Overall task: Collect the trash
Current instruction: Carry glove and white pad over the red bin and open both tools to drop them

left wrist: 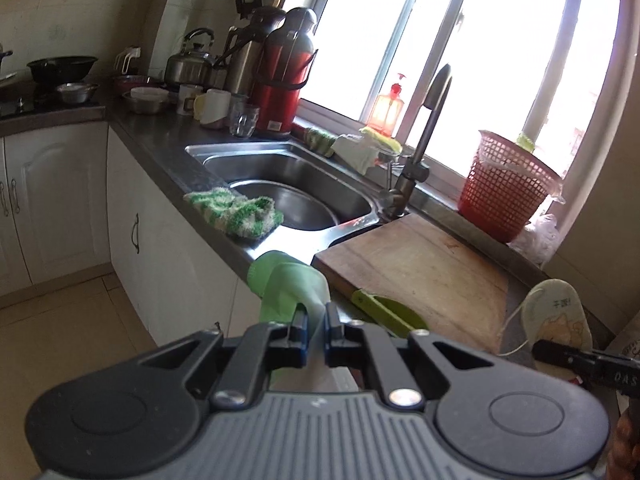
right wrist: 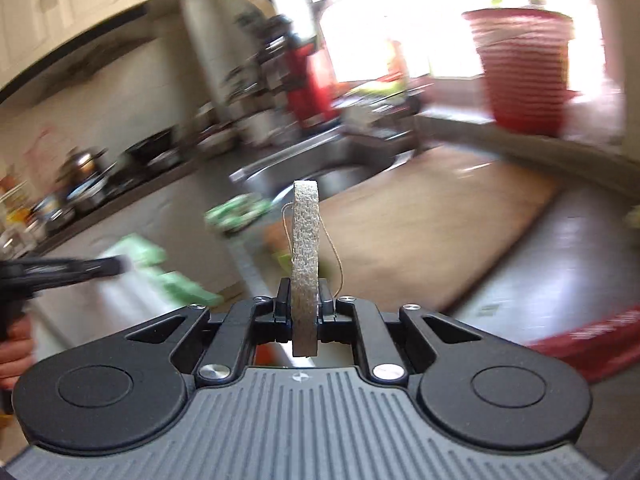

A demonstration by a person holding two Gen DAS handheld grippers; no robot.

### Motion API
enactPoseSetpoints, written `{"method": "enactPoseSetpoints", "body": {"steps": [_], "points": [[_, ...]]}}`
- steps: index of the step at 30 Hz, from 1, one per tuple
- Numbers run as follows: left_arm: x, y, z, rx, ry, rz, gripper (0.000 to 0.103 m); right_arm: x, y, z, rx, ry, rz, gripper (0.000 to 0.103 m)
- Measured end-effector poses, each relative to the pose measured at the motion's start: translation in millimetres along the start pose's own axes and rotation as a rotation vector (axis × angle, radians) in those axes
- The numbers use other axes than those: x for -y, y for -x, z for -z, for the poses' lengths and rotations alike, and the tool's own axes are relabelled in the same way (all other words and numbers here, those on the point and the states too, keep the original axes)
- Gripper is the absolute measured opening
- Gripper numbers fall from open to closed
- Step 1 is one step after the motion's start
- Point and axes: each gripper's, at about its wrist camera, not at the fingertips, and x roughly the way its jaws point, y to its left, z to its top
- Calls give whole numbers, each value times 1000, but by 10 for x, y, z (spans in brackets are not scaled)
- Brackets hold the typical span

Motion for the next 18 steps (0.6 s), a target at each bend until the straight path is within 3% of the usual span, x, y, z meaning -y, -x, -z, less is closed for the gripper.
{"method": "enactPoseSetpoints", "body": {"steps": [8,18], "points": [[-291,-519,299,-100,12,-22,4,-493,-764,174,-207,46,-140,12],[-451,-984,689,-196,-40,-101,4,-688,-1439,550,-410,37,-134,12]]}}
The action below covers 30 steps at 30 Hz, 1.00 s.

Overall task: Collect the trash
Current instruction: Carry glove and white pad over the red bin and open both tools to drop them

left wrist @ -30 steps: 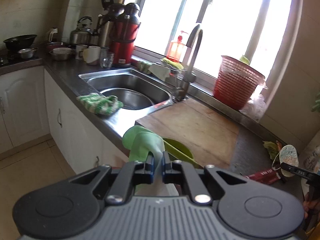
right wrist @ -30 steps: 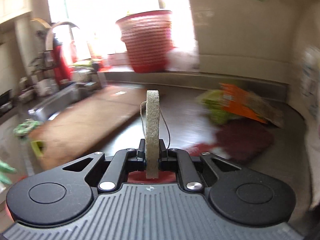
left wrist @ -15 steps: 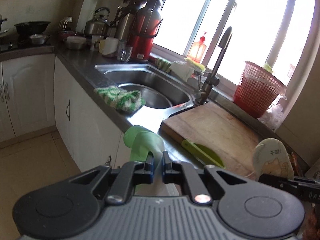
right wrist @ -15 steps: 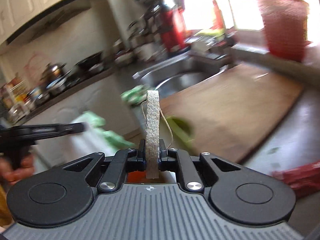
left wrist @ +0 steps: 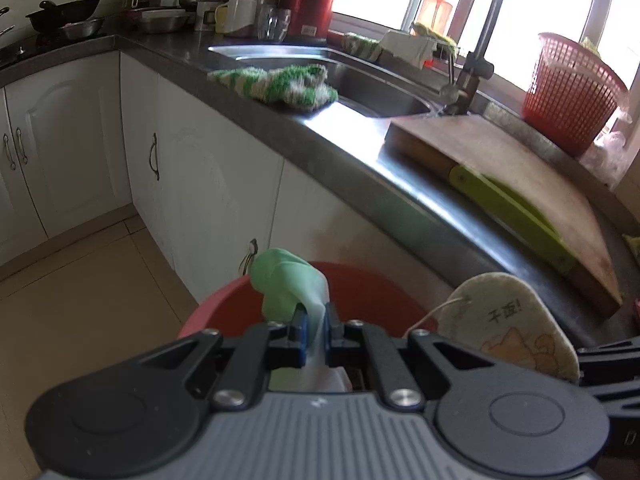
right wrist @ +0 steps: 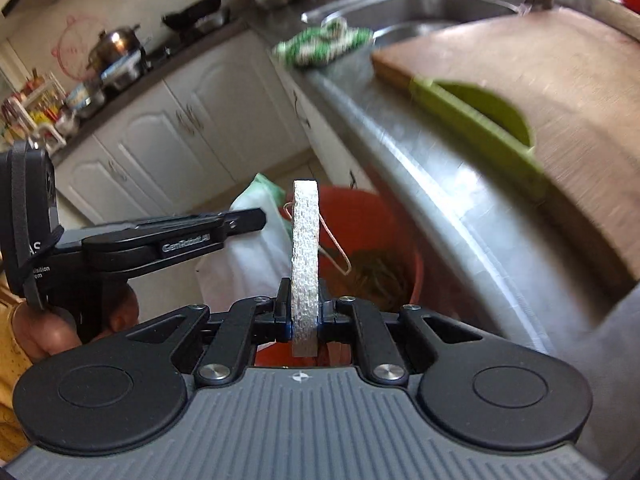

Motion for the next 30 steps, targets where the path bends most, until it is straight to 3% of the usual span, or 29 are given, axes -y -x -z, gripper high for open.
{"method": "enactPoseSetpoints", "body": {"steps": [13,18,30], "points": [[-18,-236,97,-43,-26,-36,5,-193,-461,-164,-78,10,12,12],[-39,-270,122,-55,-35,-47,6,-107,-331,-172,-92,4,-2,22],[-25,-264,93,-53,-61,-81,56,-184,-252,-187,-63,47,21,58]]}}
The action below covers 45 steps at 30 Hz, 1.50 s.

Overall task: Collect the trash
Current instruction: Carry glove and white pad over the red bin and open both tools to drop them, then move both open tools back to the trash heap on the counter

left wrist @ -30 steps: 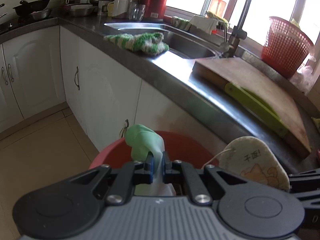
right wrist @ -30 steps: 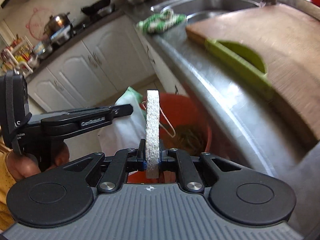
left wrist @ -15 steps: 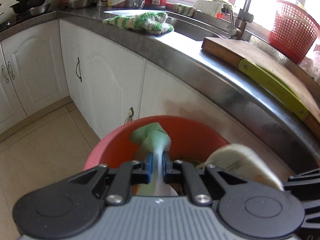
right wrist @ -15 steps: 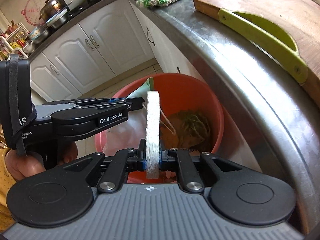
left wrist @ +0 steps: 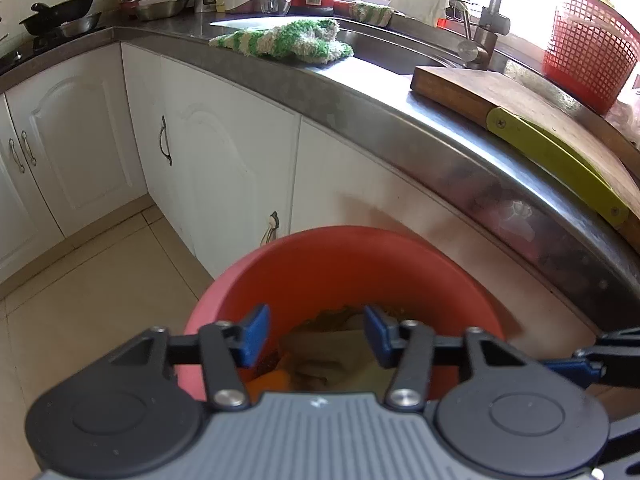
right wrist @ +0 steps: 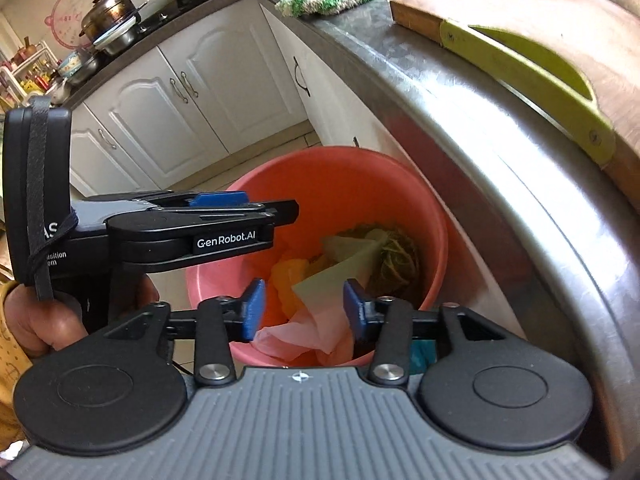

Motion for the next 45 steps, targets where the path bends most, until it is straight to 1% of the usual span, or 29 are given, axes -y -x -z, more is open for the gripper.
{"method": "enactPoseSetpoints", "body": {"steps": [1,2,4,6,8,10,12,14,15,16,20,26,30,32,36,38,45], "points": [[8,9,-5,2,-5,-4,60,-2,26,5,9,9,5,62],[18,19,-8,4,-10,-8,62,-9,45,4,20,14,9,65],[31,45,-20,6,-17,-14,71,-26,79,-13,36,18,17,68],[40,76,-36,11,-18,-14,77,-8,133,3,51,20,20,71],[48,104,-49,15,-22,-17,80,32,210,38,68,20,21,75],[61,125,-66,16,-27,-24,85,32,265,41,88,20,27,77],[78,154,-76,19,-31,-26,86,63,319,72,109,26,33,82],[78,188,-89,26,-27,-23,90,71,390,91,134,39,45,90],[80,205,-98,28,-24,-22,92,82,411,106,144,44,49,92],[83,222,-107,32,-24,-21,92,80,437,111,156,48,57,95],[130,294,-139,47,-35,-26,94,128,520,148,186,55,67,97],[211,389,-172,61,-52,-32,94,284,631,234,212,43,80,99],[263,444,-190,69,-61,-31,94,292,672,237,235,18,95,99],[288,469,-192,71,-67,-28,94,320,712,253,250,2,85,99],[353,512,-207,77,-79,-30,94,312,778,301,280,0,108,100],[378,542,-208,81,-85,-26,94,340,824,324,296,-16,105,100],[507,651,-231,99,-107,-16,94,495,982,420,355,-84,138,100]]}}
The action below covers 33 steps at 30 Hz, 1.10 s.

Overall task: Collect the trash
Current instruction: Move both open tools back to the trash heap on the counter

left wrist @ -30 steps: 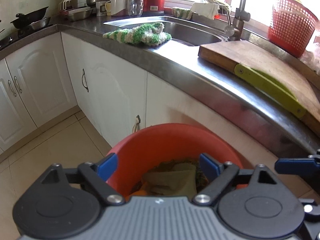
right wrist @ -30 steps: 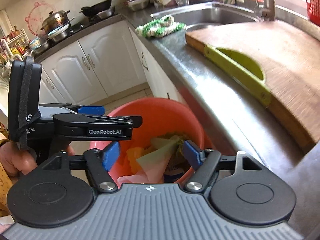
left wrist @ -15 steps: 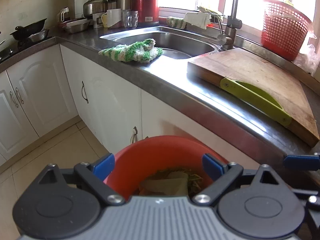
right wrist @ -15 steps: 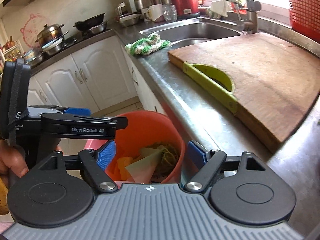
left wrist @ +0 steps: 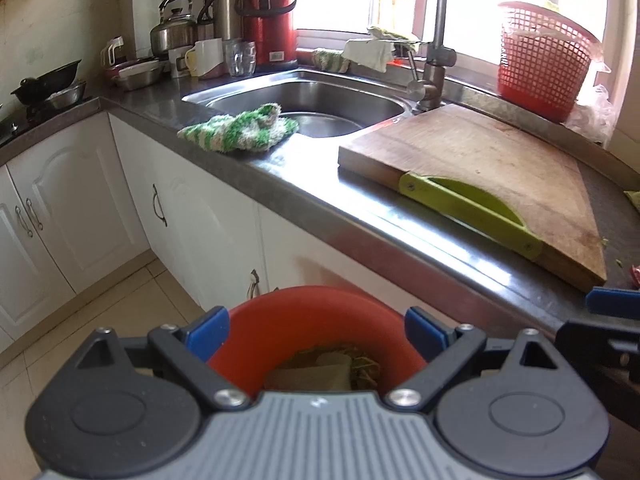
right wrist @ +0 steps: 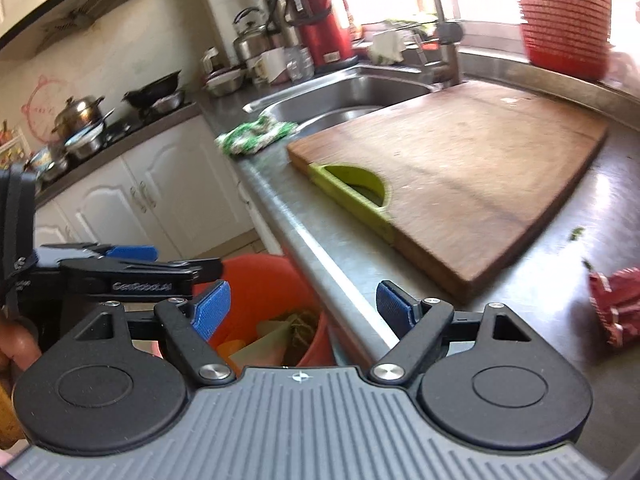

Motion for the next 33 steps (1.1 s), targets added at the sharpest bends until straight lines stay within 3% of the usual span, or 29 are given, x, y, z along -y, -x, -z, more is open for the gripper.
{"method": "enactPoseSetpoints", "body": {"steps": [22,33], "points": [[674,343,-153,60,-120,106,95,701,674,125,195,-183,378,100],[1157,452,-163,68,-207,169,95,1012,982,249,260,-242,500,100]]}}
